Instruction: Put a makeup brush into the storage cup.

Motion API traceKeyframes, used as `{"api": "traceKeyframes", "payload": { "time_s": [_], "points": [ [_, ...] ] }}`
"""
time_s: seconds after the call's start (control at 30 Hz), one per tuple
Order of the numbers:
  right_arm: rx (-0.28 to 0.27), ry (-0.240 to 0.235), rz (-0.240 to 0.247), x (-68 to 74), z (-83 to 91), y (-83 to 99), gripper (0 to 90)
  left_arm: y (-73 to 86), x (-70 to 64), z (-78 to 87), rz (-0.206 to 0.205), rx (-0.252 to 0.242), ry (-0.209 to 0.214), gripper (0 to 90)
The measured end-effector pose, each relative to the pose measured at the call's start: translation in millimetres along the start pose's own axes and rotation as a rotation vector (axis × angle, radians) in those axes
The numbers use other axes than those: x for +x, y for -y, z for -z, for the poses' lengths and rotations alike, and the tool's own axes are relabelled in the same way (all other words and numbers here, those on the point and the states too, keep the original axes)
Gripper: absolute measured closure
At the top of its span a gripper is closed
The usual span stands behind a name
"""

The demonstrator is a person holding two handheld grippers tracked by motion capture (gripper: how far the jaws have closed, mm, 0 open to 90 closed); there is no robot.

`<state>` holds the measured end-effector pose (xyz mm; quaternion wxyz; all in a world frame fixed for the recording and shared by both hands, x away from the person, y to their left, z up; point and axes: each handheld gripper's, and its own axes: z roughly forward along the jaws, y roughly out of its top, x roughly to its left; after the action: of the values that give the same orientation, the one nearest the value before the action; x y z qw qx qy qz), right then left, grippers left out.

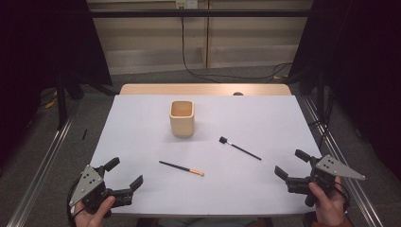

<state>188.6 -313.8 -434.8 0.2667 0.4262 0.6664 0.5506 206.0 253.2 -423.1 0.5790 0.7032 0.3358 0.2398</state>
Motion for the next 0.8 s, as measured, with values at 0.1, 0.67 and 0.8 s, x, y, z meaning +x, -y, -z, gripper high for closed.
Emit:
{"api": "traceKeyframes", "payload": {
  "time_s": [0.1,0.67,0.8],
  "points": [
    [-0.001,-0.001,-0.001,0.0,-0.1,-0.1,0.0,-3.3,-0.8,-2.6,-0.007,-0.001,0.011,2.1],
    [-0.001,-0.004,0.007,-0.3,-1.3,-0.2,0.0,-25.1,-0.6,-30.4,-0.028,0.007,0.078,1.3],
    [-0.001,-0.008,0.006,0.0,-1.1,0.0,0.0,-28.9,-1.5,-37.9,-0.027,0.01,0.09,1.4]
  ]
}}
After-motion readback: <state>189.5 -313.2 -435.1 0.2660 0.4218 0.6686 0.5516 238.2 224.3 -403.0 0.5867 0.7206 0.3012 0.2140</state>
